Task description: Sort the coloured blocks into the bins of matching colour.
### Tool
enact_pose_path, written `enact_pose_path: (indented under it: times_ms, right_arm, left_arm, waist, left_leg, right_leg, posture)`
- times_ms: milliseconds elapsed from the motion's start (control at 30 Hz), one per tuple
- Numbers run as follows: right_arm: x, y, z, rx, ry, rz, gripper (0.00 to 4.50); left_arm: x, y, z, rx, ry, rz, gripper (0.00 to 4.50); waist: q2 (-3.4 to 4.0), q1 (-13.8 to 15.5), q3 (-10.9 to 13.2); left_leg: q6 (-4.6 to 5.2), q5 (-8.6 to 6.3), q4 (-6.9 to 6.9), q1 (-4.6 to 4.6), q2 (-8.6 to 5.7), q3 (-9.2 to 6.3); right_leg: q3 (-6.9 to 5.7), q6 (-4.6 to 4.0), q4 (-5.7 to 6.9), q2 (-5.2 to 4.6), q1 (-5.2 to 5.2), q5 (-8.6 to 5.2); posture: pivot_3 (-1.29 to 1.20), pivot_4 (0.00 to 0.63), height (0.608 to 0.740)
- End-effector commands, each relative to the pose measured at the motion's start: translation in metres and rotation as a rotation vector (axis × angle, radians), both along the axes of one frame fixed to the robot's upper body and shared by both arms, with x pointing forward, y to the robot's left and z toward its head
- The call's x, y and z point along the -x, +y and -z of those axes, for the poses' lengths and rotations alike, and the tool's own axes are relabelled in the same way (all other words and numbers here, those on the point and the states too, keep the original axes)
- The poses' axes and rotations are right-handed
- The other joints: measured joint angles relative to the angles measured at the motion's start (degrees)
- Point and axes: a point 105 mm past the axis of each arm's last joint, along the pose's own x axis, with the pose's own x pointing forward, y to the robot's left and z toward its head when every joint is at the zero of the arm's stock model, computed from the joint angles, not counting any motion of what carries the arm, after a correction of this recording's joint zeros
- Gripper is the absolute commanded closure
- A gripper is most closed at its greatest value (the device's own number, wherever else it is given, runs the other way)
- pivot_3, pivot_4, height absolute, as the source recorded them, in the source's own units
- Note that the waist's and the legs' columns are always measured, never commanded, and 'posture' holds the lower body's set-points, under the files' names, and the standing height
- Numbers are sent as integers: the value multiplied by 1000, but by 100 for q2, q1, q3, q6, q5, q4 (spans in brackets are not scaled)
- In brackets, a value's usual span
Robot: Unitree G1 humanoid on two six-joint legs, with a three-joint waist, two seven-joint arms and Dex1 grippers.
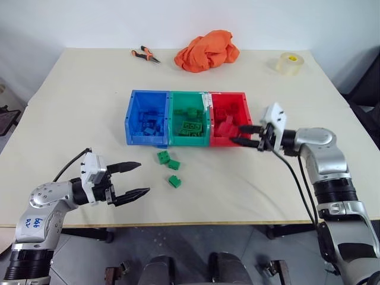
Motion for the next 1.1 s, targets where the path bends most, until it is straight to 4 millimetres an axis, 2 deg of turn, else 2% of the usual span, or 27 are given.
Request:
enact_pose_path:
  times_ms: [33, 133, 333, 433, 567, 633, 733, 800, 867, 1033, 1100]
  right_arm:
    - [-18, -9, -18, -2, -76, 96, 3042]
    - [-33, -1, -25, -1, -91, 127, 2034]
    - [-37, 3, -28, 34, -125, 109, 31]
    - [-30, 2, -30, 41, -134, 71, 31]
    - [-11, 5, -27, 42, -127, -12, 31]
    - [4, 8, -22, 41, -113, -73, 31]
    - [37, 4, -1, 59, -33, -173, 31]
    - [57, -5, 12, 90, 15, -207, 31]
    - [75, -23, 25, 130, 78, -198, 31]
    - [107, -56, 46, 212, 188, -142, 31]
    - [114, -60, 49, 209, 202, -121, 31]
  left_arm:
    - [-5, -4, -7, -2, -42, 25, 0]
    - [-12, -10, -11, 1, -57, 47, 0]
    - [-16, -11, -10, 3, -65, 56, 0]
    - [-15, -10, -10, 6, -68, 55, 0]
    - [-14, -9, -7, 11, -62, 46, 0]
    - [-14, -9, -7, 15, -60, 43, 0]
    - [-13, -7, -7, 18, -61, 36, 0]
    - [-12, -3, -7, 12, -59, 26, 0]
    - [-11, 4, -6, -1, -53, 12, 0]
    - [-10, 16, -3, -18, -42, -7, 0]
    - [-9, 18, -2, -22, -39, -10, 0]
  waist:
    - [0, 2, 0]
    - [1, -3, 1]
    - [0, 18, 1]
    - [1, 13, 1]
    - [0, 14, 1]
    - [0, 19, 1]
    - [-1, 48, 0]
    - [-1, 95, 0]
    - [-1, 156, 0]
    - [-1, 168, 0]
    - [-2, 172, 0]
  left_leg:
    - [0, 0, -1, 0, 0, 3]
    - [1, 1, 3, -3, -3, 11]
    - [2, 1, 2, -5, -4, -2]
    - [5, 2, 7, -10, -9, -4]
    - [4, 1, 7, -8, -6, -10]
    - [5, 1, 7, -8, -6, -9]
    - [5, 1, 7, -9, -6, -12]
    - [7, 0, 9, -10, -7, -24]
    - [9, -1, 9, -10, -11, -11]
    - [11, -2, 12, -6, -8, 4]
    - [11, -2, 11, -5, -5, 4]
  right_leg:
    - [-5, 0, 1, 4, -2, 0]
    - [-10, 0, 1, 7, -4, 0]
    - [-11, 0, 10, 6, -5, 0]
    - [-13, 0, 9, 2, -4, 0]
    - [-10, 1, 14, 2, -2, 0]
    - [-9, 1, 13, 2, -2, 0]
    - [-10, 1, 12, 1, 0, 0]
    - [-6, 1, 11, -1, 7, 0]
    - [-9, 1, -4, -2, 8, 0]
    - [-20, 1, -20, -2, 13, 0]
    - [-20, 1, -26, -3, 16, 0]
  posture:
    - [0, 150, 740]
    - [0, 150, 740]
    - [0, 150, 740]
    - [0, 150, 740]
    - [0, 150, 740]
    - [0, 150, 740]
    - [0, 150, 740]
    - [0, 150, 740]
    - [0, 150, 740]
    - [0, 150, 740]
    - [0, 150, 740]
